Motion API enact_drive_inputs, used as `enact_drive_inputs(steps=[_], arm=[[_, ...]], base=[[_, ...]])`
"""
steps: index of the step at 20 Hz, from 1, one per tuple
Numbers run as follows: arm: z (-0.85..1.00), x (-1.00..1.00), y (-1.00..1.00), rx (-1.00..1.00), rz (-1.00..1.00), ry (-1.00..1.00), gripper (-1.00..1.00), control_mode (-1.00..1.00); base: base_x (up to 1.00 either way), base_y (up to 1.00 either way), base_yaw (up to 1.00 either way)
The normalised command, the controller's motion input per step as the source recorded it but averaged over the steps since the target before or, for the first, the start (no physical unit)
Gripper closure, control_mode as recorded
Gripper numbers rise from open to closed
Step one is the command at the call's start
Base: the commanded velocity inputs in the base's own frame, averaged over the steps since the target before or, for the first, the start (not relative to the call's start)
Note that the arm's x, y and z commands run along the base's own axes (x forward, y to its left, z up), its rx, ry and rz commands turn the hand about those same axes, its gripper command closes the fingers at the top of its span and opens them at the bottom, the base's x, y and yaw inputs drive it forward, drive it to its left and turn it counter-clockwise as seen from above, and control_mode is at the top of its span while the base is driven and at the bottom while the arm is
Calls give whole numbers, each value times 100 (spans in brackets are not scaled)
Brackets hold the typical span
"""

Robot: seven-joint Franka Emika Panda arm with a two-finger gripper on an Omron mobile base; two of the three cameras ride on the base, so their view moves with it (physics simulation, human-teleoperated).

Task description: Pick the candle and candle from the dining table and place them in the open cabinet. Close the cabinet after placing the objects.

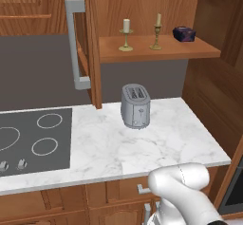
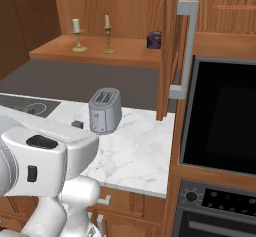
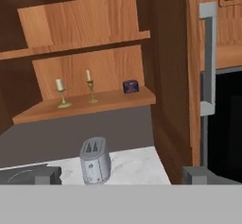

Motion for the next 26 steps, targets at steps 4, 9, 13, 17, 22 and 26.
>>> enact_drive_inputs(steps=[4, 9, 13, 17, 22, 26], arm=[[15, 6, -40, 4, 8, 0, -100, -100], [18, 0, -17, 0, 9, -13, -100, -100], [0, 0, -14, 0, 10, -16, -100, -100], [0, 0, -25, 0, 9, -14, -100, -100], [0, 2, -36, 1, 4, -2, -100, -100], [0, 0, -40, 2, 0, 0, -100, -100]], base=[[0, 0, 0], [0, 0, 0], [0, 0, 0], [0, 0, 0], [0, 0, 0], [0, 0, 0]])
